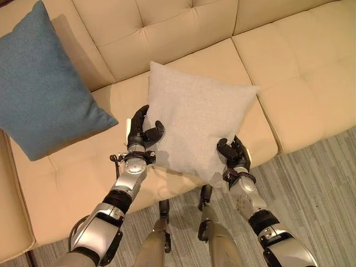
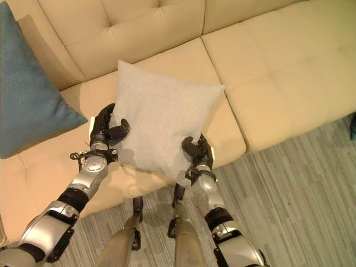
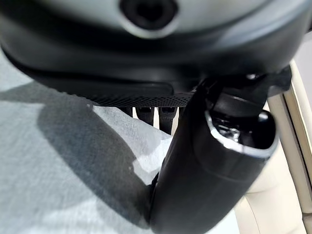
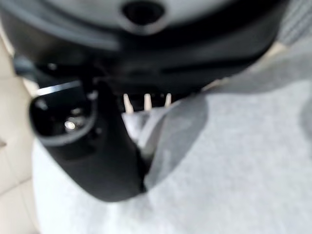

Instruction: Pick up all the scattered cushions and arrange them neatly on the sofa.

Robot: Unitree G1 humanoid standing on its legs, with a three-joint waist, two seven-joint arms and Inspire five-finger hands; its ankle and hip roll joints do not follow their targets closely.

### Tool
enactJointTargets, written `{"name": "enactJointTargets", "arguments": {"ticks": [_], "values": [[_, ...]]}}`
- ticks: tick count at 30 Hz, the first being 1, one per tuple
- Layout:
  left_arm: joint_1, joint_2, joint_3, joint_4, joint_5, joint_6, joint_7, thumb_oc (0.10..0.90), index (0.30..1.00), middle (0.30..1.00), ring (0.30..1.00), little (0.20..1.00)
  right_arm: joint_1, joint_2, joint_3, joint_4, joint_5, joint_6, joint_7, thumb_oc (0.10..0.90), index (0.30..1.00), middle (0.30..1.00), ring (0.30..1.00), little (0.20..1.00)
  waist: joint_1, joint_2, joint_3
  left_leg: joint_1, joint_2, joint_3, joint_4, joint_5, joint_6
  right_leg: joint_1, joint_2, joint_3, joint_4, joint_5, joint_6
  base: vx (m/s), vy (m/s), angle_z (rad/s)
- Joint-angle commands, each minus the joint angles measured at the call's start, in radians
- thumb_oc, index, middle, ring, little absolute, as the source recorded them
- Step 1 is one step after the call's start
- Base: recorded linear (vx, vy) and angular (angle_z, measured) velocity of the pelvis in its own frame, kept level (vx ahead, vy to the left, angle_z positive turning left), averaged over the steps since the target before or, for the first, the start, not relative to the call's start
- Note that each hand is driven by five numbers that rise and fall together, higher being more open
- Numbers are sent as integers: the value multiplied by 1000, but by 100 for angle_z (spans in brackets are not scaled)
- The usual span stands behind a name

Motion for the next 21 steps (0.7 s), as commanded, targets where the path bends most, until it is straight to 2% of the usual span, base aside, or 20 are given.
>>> {"name": "enactJointTargets", "arguments": {"ticks": [1,6,12,17,21], "values": [[4,-33,-91,-37,-11,-46,-73,400,300,300,300,300,-38,96,52,-149,-28,-54,88,400,300,300,300,300,17,-38,-33,-48,-20,37,37,-21,-3,81,-59,18,71,-164,130,0,0,0],[78,-43,-65,-125,-34,-52,-88,400,300,300,300,300,38,83,41,-218,-70,-43,98,400,300,300,300,300,13,-44,-47,-2,-20,41,37,-39,7,119,-62,25,72,-171,132,18,2,0],[264,-52,-21,-319,-70,-59,-136,400,300,300,300,300,199,53,12,-326,-161,-16,131,400,300,300,300,300,6,-51,-98,107,-26,54,24,-68,29,213,-53,32,68,-190,136,90,16,-2],[507,-19,11,-520,-79,-37,-222,400,300,300,300,300,390,11,-49,-482,-271,11,181,400,300,300,300,300,-9,-32,-181,246,-33,77,-6,-95,47,317,-35,60,69,-217,145,101,61,-21],[591,-14,11,-579,-89,-24,-255,400,300,300,300,300,469,-5,-76,-557,-345,22,190,400,300,300,300,300,-12,-22,-210,317,-38,101,-16,-113,61,357,-32,79,86,-229,155,53,67,-27]]}}
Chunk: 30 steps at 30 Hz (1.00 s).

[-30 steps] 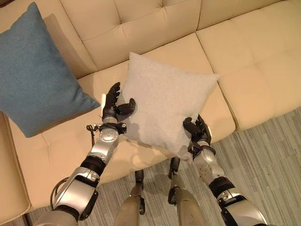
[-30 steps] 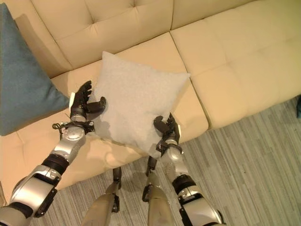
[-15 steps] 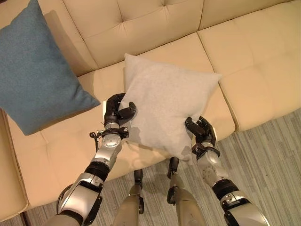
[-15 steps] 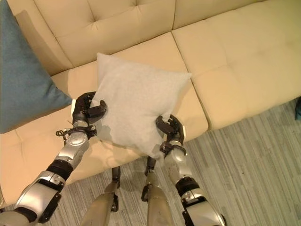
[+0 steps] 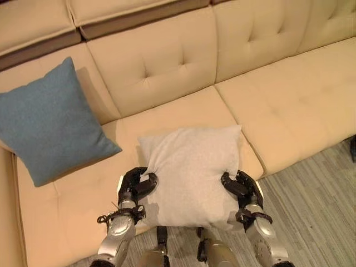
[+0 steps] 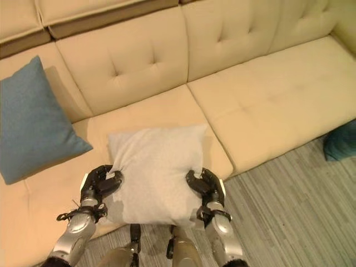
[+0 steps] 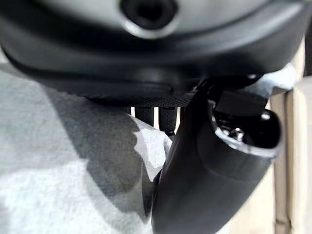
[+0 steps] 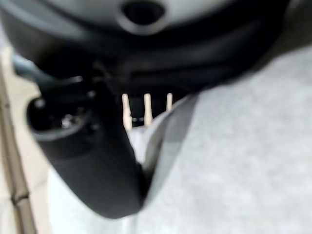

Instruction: Pick up all the scattered cushions and arrange them neatly on the sofa.

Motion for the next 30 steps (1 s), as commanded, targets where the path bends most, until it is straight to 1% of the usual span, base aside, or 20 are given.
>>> {"name": "enactJointTargets", "arguments": {"ticks": [1,4,6,8,9,10,11,12,13,14,15,16,18,21,22,23,25,27,30], "values": [[-87,-41,-60,-106,-16,-91,-115,400,300,300,300,300,-68,28,27,-126,-99,-83,89,400,300,300,300,300,-3,19,-166,9,-22,11,18,-73,26,93,-36,1,101,-193,123,-16,27,-27],[-76,-33,-70,-111,-24,-84,-127,400,300,300,300,300,-47,24,17,-150,-132,-80,89,400,300,300,300,300,-14,26,-155,31,-15,19,18,-71,35,79,-26,38,170,-206,128,-58,-14,-35],[-73,-23,-77,-115,-16,-78,-136,400,300,300,300,300,-40,21,14,-155,-149,-77,91,400,300,300,300,300,-17,29,-147,37,-10,25,23,-71,42,69,-17,62,218,-224,124,-101,-53,-40],[-72,-16,-81,-124,-20,-76,-143,400,300,300,300,300,-46,20,19,-155,-156,-76,91,400,300,300,300,300,-14,36,-144,33,0,37,32,-71,44,65,-21,43,264,-241,117,-116,-96,-26],[-71,-12,-81,-128,-23,-75,-142,400,300,300,300,300,-49,23,25,-154,-152,-75,94,400,300,300,300,300,-9,38,-144,32,7,48,41,-70,44,70,-29,21,285,-253,113,-75,-76,-28],[-71,-12,-81,-128,-23,-75,-142,400,300,300,300,300,-49,23,25,-154,-152,-75,94,400,300,300,300,300,-9,38,-144,32,7,48,41,-70,44,70,-29,21,285,-253,113,-62,-90,-32],[-65,-7,-77,-135,-25,-74,-144,400,300,300,300,300,-50,23,28,-155,-151,-73,96,400,300,300,300,300,-3,40,-147,32,15,58,48,-70,42,76,-39,-4,304,-260,109,-85,-159,-37],[-56,-5,-65,-141,-34,-74,-146,400,300,300,300,300,-52,21,36,-157,-155,-70,103,400,300,300,300,300,19,39,-157,22,28,86,64,-69,34,117,-68,-78,296,-270,108,-123,-244,-34],[-50,-7,-64,-146,-38,-75,-146,400,300,300,300,300,-58,21,42,-159,-160,-64,107,400,300,300,300,300,28,32,-159,22,35,102,70,-69,26,141,-79,-111,271,-269,106,-96,-204,-44],[-50,-7,-64,-146,-38,-75,-146,400,300,300,300,300,-58,22,42,-159,-160,-64,107,400,300,300,300,300,28,32,-157,24,35,102,70,-69,25,146,-78,-111,267,-268,106,-73,-267,-58],[-46,-12,-62,-145,-38,-73,-152,400,300,300,300,300,-55,11,44,-171,-171,-64,105,400,300,300,300,300,40,19,-165,11,52,113,92,-59,8,173,-63,-123,216,-287,104,-54,-313,-70],[-46,-19,-63,-142,-43,-74,-148,400,300,300,300,300,-52,6,44,-176,-174,-66,101,400,300,300,300,300,40,13,-163,-2,69,110,108,-48,-7,179,-48,-117,190,-290,97,-80,-413,-34],[-61,-29,-69,-134,-57,-77,-140,400,300,300,300,300,-48,-13,37,-194,-181,-69,89,400,300,300,300,300,33,9,-159,-35,103,108,137,-29,-31,180,-21,-110,155,-290,82,-70,-328,-7],[-79,-51,-94,-119,-56,-75,-139,400,300,300,300,300,-31,-39,24,-215,-192,-72,80,400,300,300,300,300,8,17,-157,-52,146,112,179,-22,-54,217,12,-126,95,-302,57,-30,-243,-6],[-78,-55,-96,-117,-58,-73,-139,400,300,300,300,300,-26,-42,24,-212,-191,-69,79,400,300,300,300,300,2,21,-158,-49,151,111,186,-21,-56,227,17,-123,84,-301,54,-1,-158,17],[-75,-62,-106,-129,-58,-73,-134,400,300,300,300,300,-24,-50,27,-204,-185,-65,76,400,300,300,300,300,6,22,-138,-68,138,65,236,-23,-56,239,21,-100,76,-296,46,6,-121,-20],[-71,-59,-112,-134,-50,-72,-141,400,300,300,300,300,-15,-54,23,-202,-180,-61,81,400,300,300,300,300,8,15,-141,-94,100,22,248,-39,-44,243,24,-88,58,-288,42,29,-100,-61],[-70,-62,-116,-135,-48,-70,-142,400,300,300,300,300,-12,-57,23,-199,-174,-61,82,400,300,300,300,300,11,15,-144,-113,59,-1,237,-47,-34,245,32,-71,54,-283,42,82,-70,-33],[-71,-62,-119,-128,-48,-63,-139,400,300,300,300,300,-10,-58,20,-196,-166,-58,80,400,300,300,300,300,14,15,-145,-136,15,-10,229,-46,-22,251,42,-52,55,-281,40,80,-21,-46]]}}
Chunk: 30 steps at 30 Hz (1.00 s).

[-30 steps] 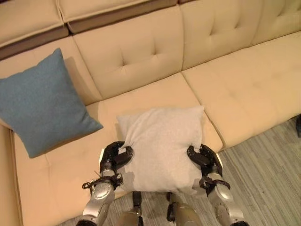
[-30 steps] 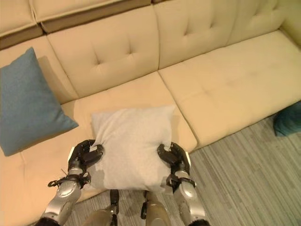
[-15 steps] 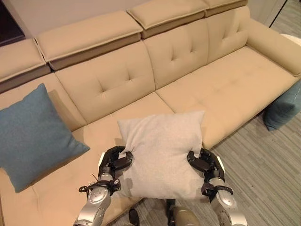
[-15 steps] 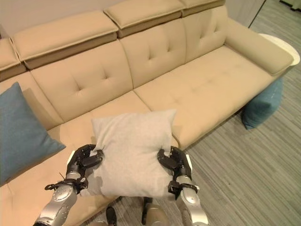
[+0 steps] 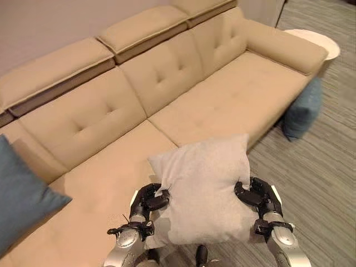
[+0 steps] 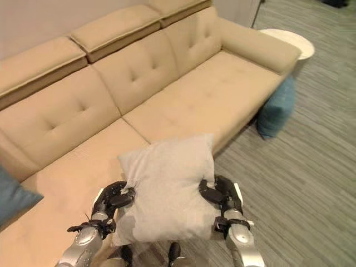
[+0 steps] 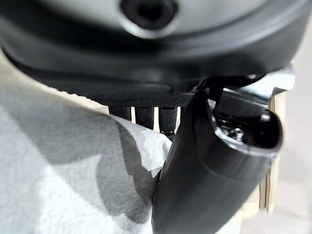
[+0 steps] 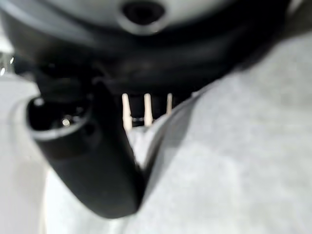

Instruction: Pick up all the scattered cushions and arrange them neatly on the sofa.

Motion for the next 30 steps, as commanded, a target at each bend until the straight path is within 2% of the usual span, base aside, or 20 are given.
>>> {"name": "enactJointTargets", "arguments": {"ticks": [1,5,10,11,12,14,17,18,19,20,21,23,27,30], "values": [[-118,-23,-27,-170,12,-102,-83,400,300,300,300,300,-93,59,68,-165,-17,-101,55,400,300,300,300,300,38,-7,-63,-49,-35,7,53,-67,38,46,11,46,11,-87,121,99,15,-50],[-108,-12,-18,-177,18,-98,-85,400,300,300,300,300,-102,72,80,-162,-26,-97,65,400,300,300,300,300,46,-10,-86,2,-49,-15,15,-86,51,59,28,79,26,-105,120,150,49,-40],[-100,7,-2,-194,29,-96,-81,400,300,300,300,300,-116,95,92,-163,-46,-98,74,400,300,300,300,300,66,-17,-94,43,-41,20,-13,-101,77,21,18,88,145,-123,144,81,67,-34],[-101,14,1,-197,31,-96,-80,400,300,300,300,300,-123,103,95,-164,-46,-97,77,400,300,300,300,300,66,-14,-89,52,-36,26,-19,-103,84,-10,13,85,204,-117,158,12,83,-54],[-114,35,14,-200,34,-100,-70,400,300,300,300,300,-149,120,109,-158,-53,-93,83,400,300,300,300,300,59,-4,-63,67,-18,47,-22,-110,104,-128,-10,68,396,-84,216,11,82,-52],[-115,37,18,-200,34,-100,-69,400,300,300,300,300,-148,125,110,-160,-56,-90,87,400,300,300,300,300,59,-3,-59,75,-19,54,-27,-115,108,-156,-31,51,426,-77,221,18,44,-37],[-105,34,32,-198,27,-100,-79,400,300,300,300,300,-144,125,107,-165,-69,-82,94,400,300,300,300,300,64,10,-60,113,-10,74,-47,-137,107,-155,-115,-37,337,-86,198,92,-48,-16],[-105,34,32,-198,27,-100,-79,400,300,300,300,300,-144,125,107,-166,-69,-82,94,400,300,300,300,300,64,10,-59,114,-10,73,-47,-136,107,-154,-114,-38,337,-85,198,167,-121,-32],[-102,31,35,-199,32,-97,-87,400,300,300,300,300,-145,120,103,-165,-73,-79,95,400,300,300,300,300,65,13,-62,138,-8,76,-58,-151,102,-175,-153,-56,259,-51,194,127,-84,-47],[-102,30,35,-199,32,-97,-87,400,300,300,300,300,-145,119,103,-165,-73,-79,95,400,300,300,300,300,65,15,-60,140,-6,76,-59,-152,101,-170,-151,-57,255,-49,194,277,-172,-40],[-99,23,35,-193,32,-100,-91,400,300,300,300,300,-142,115,99,-166,-72,-80,98,400,300,300,300,300,54,10,-59,161,-10,64,-59,-165,91,-189,-168,-32,173,-8,208,230,-129,-26],[-103,17,34,-190,32,-105,-92,400,300,300,300,300,-136,111,95,-176,-82,-79,97,400,300,300,300,300,41,-1,-61,183,-17,45,-59,-179,83,-193,-152,18,141,15,218,244,-154,1],[-101,5,20,-184,38,-107,-99,400,300,300,300,300,-127,100,100,-176,-79,-80,101,400,300,300,300,300,33,-9,-79,196,0,30,-29,-203,63,-149,-129,23,94,28,209,207,-194,42],[-122,-15,-7,-182,12,-107,-93,400,300,300,300,300,-123,74,91,-186,-55,-93,84,400,300,300,300,300,30,-15,-69,82,60,9,182,-146,4,-83,-97,-19,50,-3,166,119,-307,35]]}}
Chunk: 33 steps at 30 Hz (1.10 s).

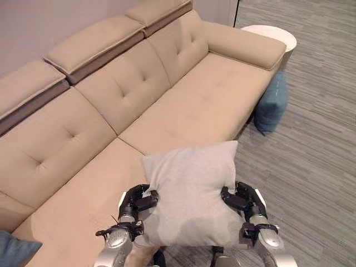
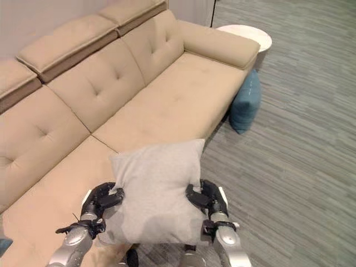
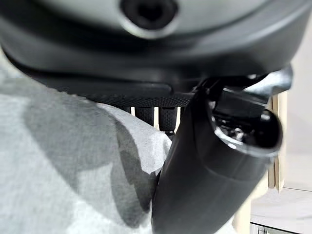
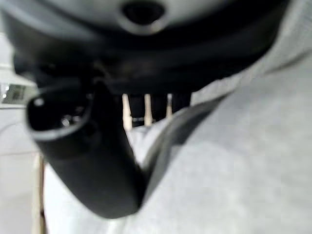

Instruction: Pick up all the scattered cushions and arrange them neatly on the sofa.

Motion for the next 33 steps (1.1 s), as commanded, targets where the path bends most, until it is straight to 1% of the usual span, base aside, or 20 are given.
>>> {"name": "enactJointTargets", "arguments": {"ticks": [1,3,5,6,7,10,12,13,15,16,18,19,20,23,24,25,26,28,30,33], "values": [[-147,-25,-75,-187,7,-129,-91,400,300,300,300,300,-106,22,57,-197,-9,-129,49,400,300,300,300,300,7,-47,-52,-77,-27,-42,270,-90,-25,31,0,-35,63,-146,-5,7,-228,50],[-145,-26,-78,-190,3,-128,-93,400,300,300,300,300,-106,15,50,-197,-8,-129,42,400,300,300,300,300,4,-49,-43,-121,-1,-27,342,-77,-22,59,14,-65,52,-171,-29,54,-196,16],[-142,-27,-79,-189,-1,-126,-95,400,300,300,300,300,-98,13,44,-199,0,-126,38,400,300,300,300,300,10,-48,-33,-149,-4,-15,357,-90,-12,92,28,-82,38,-188,-38,135,-139,58],[-138,-29,-82,-182,-1,-120,-95,400,300,300,300,300,-90,15,36,-201,-1,-126,36,400,300,300,300,300,11,-55,-34,-167,-21,8,317,-113,0,107,29,-101,24,-193,-36,197,-94,90],[-145,-28,-83,-178,-5,-116,-91,400,300,300,300,300,-82,20,22,-200,1,-128,22,400,300,300,300,300,5,-64,-43,-222,-23,98,236,-91,10,123,31,-131,7,-201,-33,149,-54,63],[-147,-25,-83,-180,-5,-113,-91,400,300,300,300,300,-83,24,17,-201,2,-129,16,400,300,300,300,300,4,-61,-48,-235,-18,121,216,-87,-5,143,44,-131,-1,-224,-29,173,-11,65],[-142,-16,-77,-179,-4,-111,-92,400,300,300,300,300,-86,37,11,-200,-3,-127,12,400,300,300,300,300,8,-61,-62,-225,-19,186,147,-59,2,162,59,-146,6,-243,-29,249,100,34],[-126,-5,-69,-188,-2,-107,-91,400,300,300,300,300,-85,49,23,-198,-6,-128,18,400,300,300,300,300,21,-66,-71,-212,-51,147,142,-76,17,175,56,-149,37,-266,-25,294,153,0],[-118,2,-60,-194,0,-104,-91,400,300,300,300,300,-85,62,28,-198,-12,-123,32,400,300,300,300,300,29,-75,-78,-180,-66,154,114,-90,36,175,43,-148,98,-279,-13,263,199,-13],[-106,13,-43,-201,2,-101,-97,400,300,300,300,300,-93,74,33,-199,-18,-121,45,400,300,300,300,300,43,-76,-84,-136,-88,159,87,-113,60,163,13,-155,189,-290,14,223,221,-4],[-101,27,-39,-209,4,-102,-95,400,300,300,300,300,-94,81,37,-203,-23,-115,54,400,300,300,300,300,43,-72,-76,-111,-98,156,72,-101,86,118,-19,-152,305,-261,27,122,173,16],[-102,30,-37,-206,6,-104,-93,400,300,300,300,300,-94,86,34,-202,-25,-116,55,400,300,300,300,300,36,-67,-72,-97,-106,135,63,-105,94,83,-21,-123,365,-249,39,179,122,64],[-101,26,-39,-201,9,-111,-95,400,300,300,300,300,-88,92,23,-208,-23,-119,60,400,300,300,300,300,15,-55,-70,-60,-121,83,36,-115,103,18,-1,-13,381,-258,32,240,62,89],[-104,23,-41,-204,11,-115,-99,400,300,300,300,300,-85,91,13,-210,-16,-123,57,400,300,300,300,300,-3,-47,-69,-36,-125,32,14,-120,97,-21,1,76,285,-231,30,163,-31,92],[-104,23,-40,-204,11,-115,-99,400,300,300,300,300,-86,91,13,-210,-16,-123,57,400,300,300,300,300,-3,-46,-71,-39,-124,32,13,-117,97,-22,2,76,281,-227,29,142,-82,60],[-110,19,-43,-203,12,-119,-98,400,300,300,300,300,-82,91,4,-214,-16,-124,55,400,300,300,300,300,-21,-52,-68,-31,-135,-11,8,-120,92,-54,9,159,220,-193,41,83,-57,63],[-110,19,-43,-203,12,-119,-98,400,300,300,300,300,-82,90,4,-214,-16,-124,55,400,300,300,300,300,-22,-51,-67,-30,-135,-13,9,-122,92,-51,10,157,219,-193,41,121,-103,72],[-121,12,-47,-197,17,-127,-94,400,300,300,300,300,-81,86,-2,-213,-20,-128,52,400,300,300,300,300,-39,-57,-61,-22,-142,-55,5,-129,85,-80,21,226,171,-157,54,98,-136,112],[-129,14,-46,-194,25,-131,-100,400,300,300,300,300,-79,80,-4,-207,-26,-128,56,400,300,300,300,300,-37,-74,-65,-18,-147,-77,11,-140,74,-49,-4,188,121,-140,55,105,-193,97],[-122,11,-46,-204,29,-132,-99,400,300,300,300,300,-73,81,-3,-200,-22,-130,60,400,300,300,300,300,-30,-76,-77,-16,-138,-97,8,-133,58,-21,5,171,100,-141,46,82,-184,31]]}}
